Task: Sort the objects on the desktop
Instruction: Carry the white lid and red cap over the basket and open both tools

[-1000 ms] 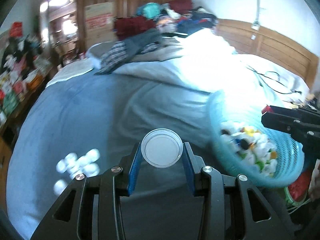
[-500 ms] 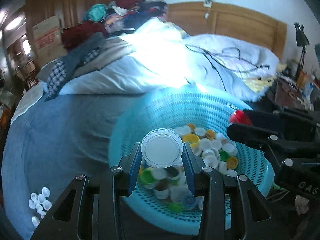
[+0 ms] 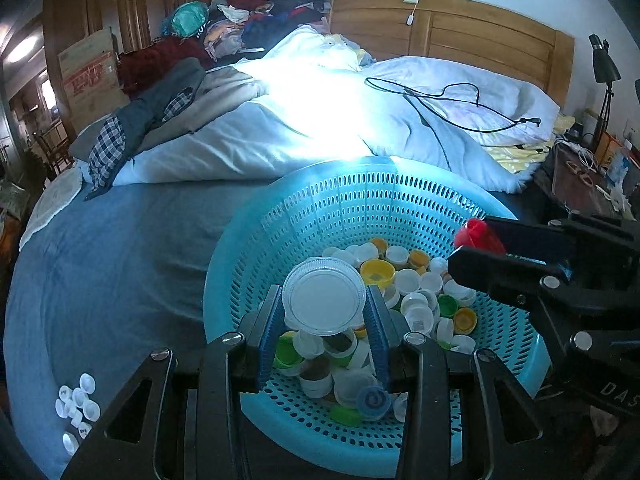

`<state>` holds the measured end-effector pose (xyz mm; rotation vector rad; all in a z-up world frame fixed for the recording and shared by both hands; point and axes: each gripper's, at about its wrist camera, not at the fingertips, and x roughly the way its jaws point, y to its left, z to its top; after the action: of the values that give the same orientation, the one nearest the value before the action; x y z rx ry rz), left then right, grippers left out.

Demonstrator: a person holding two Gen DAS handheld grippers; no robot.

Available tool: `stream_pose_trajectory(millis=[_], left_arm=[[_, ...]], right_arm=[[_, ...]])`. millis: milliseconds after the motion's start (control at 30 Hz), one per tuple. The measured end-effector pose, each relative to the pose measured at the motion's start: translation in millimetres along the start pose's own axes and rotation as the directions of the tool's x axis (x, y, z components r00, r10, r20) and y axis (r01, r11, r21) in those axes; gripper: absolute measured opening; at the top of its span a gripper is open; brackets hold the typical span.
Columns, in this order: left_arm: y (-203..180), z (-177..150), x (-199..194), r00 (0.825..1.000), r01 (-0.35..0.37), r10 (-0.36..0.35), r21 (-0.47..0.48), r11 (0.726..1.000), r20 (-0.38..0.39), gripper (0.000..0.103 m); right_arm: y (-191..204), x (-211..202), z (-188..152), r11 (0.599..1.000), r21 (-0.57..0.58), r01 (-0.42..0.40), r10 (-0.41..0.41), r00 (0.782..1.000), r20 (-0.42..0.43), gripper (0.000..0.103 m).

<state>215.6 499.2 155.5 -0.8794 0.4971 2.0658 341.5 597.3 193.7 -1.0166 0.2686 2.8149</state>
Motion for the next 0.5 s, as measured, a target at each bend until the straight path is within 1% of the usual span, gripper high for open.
stream_pose_trajectory(millis=[500], left_arm=[[1.5, 1.8, 1.2, 1.000, 0.004, -0.004, -0.006, 1.000, 0.003, 0.035]], right_arm=[[0.5, 0.3, 0.8, 1.000, 0.002, 0.005, -0.005, 1.000, -0.001, 0.033]])
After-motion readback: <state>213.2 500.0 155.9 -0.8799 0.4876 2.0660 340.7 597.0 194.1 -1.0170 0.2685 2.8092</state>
